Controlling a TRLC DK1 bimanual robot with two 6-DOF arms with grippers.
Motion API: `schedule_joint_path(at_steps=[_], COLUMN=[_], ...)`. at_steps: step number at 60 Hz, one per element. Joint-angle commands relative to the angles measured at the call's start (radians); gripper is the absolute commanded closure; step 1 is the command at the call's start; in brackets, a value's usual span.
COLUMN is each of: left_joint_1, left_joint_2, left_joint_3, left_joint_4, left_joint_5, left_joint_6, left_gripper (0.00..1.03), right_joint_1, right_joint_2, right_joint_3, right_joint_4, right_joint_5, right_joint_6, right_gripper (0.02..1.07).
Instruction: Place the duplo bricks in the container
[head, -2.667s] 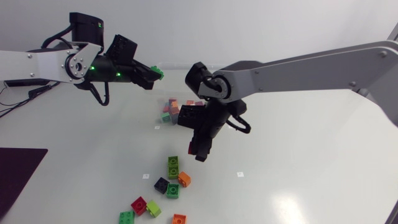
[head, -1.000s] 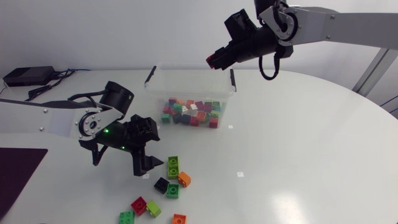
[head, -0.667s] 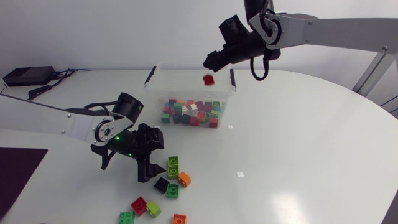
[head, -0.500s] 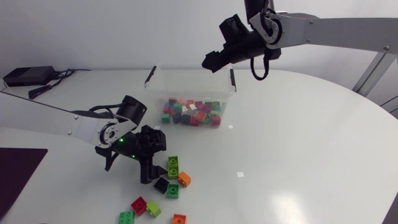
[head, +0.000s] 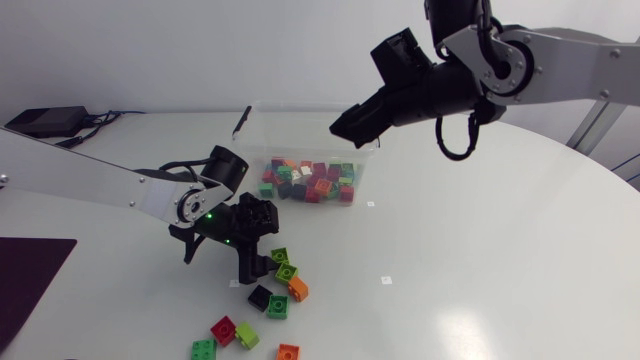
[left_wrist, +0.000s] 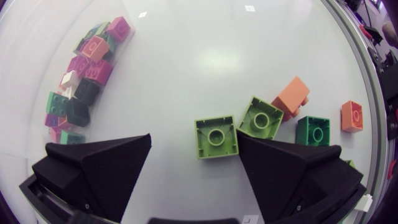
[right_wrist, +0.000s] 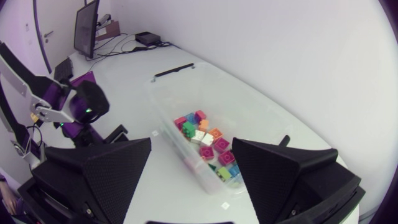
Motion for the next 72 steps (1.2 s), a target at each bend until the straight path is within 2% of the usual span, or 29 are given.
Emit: schedule_joint_path(at_steps=[1,8,14,22,27,29,30,52,61,72], left_joint_1=[-0.01,-0.01,-0.01,-0.009,-0.009,-0.007,-0.005,0.039,0.08,0.151], left_joint_2=[0.035,0.042,0.047,0.047,0.045,0.044,0.042,-0.073,-0.129,-0.208], left_joint_3=[0.019,0.024,0.031,0.033,0.031,0.031,0.031,-0.018,-0.038,-0.021], left_joint_4=[0.006,0.006,0.004,0.003,-0.005,-0.005,-0.006,-0.06,-0.069,-0.071], left_joint_5=[0.012,0.012,0.026,0.049,0.058,0.06,0.06,0.06,0.06,0.071], left_joint_6=[0.018,0.018,0.007,-0.01,-0.01,-0.01,-0.01,-0.011,-0.022,-0.106], left_gripper=[0.13,0.19,0.3,0.5,0.68,0.8,0.82,0.85,0.85,0.85], right_joint_1=[0.041,0.089,0.124,0.158,0.162,0.164,0.165,0.328,0.368,0.417], right_joint_2=[-0.053,-0.105,-0.131,-0.16,-0.169,-0.169,-0.171,-0.102,-0.013,0.053], right_joint_3=[-0.089,-0.17,-0.224,-0.29,-0.325,-0.339,-0.347,-0.402,-0.388,-0.373], right_joint_4=[0.003,-0.011,-0.02,-0.04,-0.054,-0.058,-0.058,-0.066,-0.058,-0.063], right_joint_5=[0.003,0.016,0.032,0.055,0.053,0.053,0.053,0.147,0.173,0.202], right_joint_6=[-0.003,-0.005,0.0,0.003,0.004,0.007,0.01,0.115,0.158,0.191], right_gripper=[0.13,0.13,0.13,0.13,0.13,0.13,0.13,0.13,0.13,0.15])
